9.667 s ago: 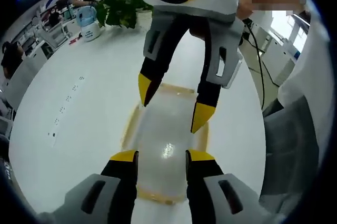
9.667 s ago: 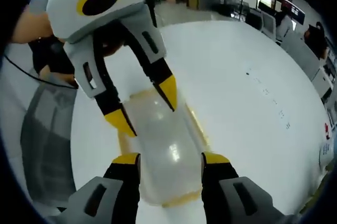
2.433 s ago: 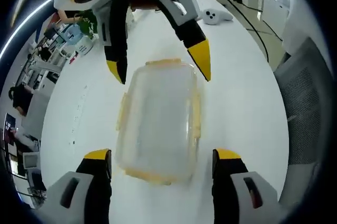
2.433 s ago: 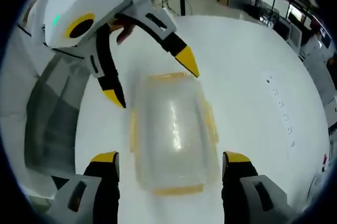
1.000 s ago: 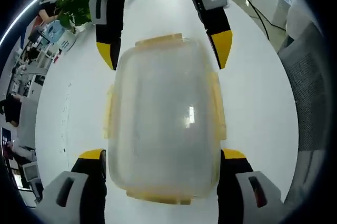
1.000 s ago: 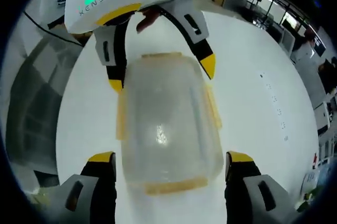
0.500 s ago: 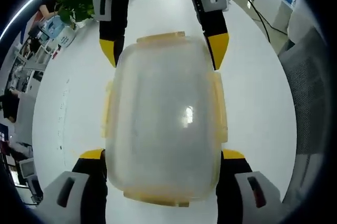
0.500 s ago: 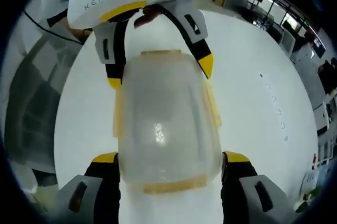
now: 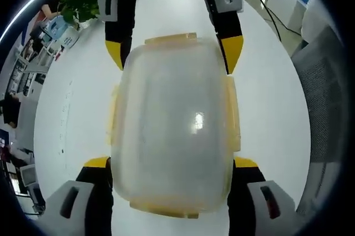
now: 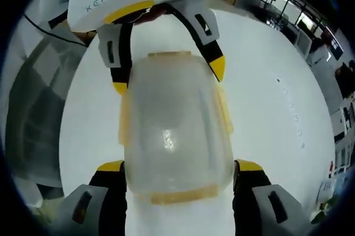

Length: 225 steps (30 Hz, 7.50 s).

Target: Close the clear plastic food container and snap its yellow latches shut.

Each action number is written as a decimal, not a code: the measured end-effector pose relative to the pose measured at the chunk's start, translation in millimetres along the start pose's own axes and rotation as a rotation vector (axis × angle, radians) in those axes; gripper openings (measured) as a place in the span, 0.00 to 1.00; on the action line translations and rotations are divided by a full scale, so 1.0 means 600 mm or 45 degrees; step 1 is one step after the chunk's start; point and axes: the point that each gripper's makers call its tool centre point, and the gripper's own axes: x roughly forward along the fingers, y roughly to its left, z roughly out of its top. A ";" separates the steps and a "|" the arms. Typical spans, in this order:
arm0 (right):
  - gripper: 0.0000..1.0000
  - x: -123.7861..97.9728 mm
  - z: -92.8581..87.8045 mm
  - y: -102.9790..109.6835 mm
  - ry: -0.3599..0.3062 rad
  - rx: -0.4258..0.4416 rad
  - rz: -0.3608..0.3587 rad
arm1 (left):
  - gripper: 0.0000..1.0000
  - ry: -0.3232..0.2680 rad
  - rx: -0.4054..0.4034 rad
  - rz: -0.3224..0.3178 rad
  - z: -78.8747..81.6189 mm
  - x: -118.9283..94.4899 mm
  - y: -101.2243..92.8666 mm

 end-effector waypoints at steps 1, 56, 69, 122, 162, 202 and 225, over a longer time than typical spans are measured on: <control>0.79 0.001 0.003 0.003 0.000 -0.001 0.000 | 0.87 -0.001 -0.003 0.001 -0.002 -0.002 -0.003; 0.79 0.087 0.184 0.080 0.046 -0.037 0.012 | 0.87 0.008 -0.085 0.032 -0.197 -0.074 -0.054; 0.79 0.091 0.193 0.071 0.028 -0.043 0.012 | 0.88 0.012 -0.103 0.034 -0.205 -0.074 -0.045; 0.80 0.109 0.220 -0.023 -0.006 -0.087 0.009 | 0.88 0.030 -0.145 0.048 -0.229 -0.061 0.045; 0.83 0.111 0.228 -0.026 -0.046 -0.105 -0.045 | 0.88 -0.021 -0.162 0.072 -0.227 -0.066 0.046; 0.86 0.039 0.214 0.023 -0.267 0.232 -0.226 | 0.95 -0.238 -0.648 0.281 -0.241 -0.136 -0.004; 0.85 -0.021 0.170 0.099 -0.426 0.399 -0.364 | 0.95 -0.398 -0.788 0.377 -0.238 -0.190 -0.086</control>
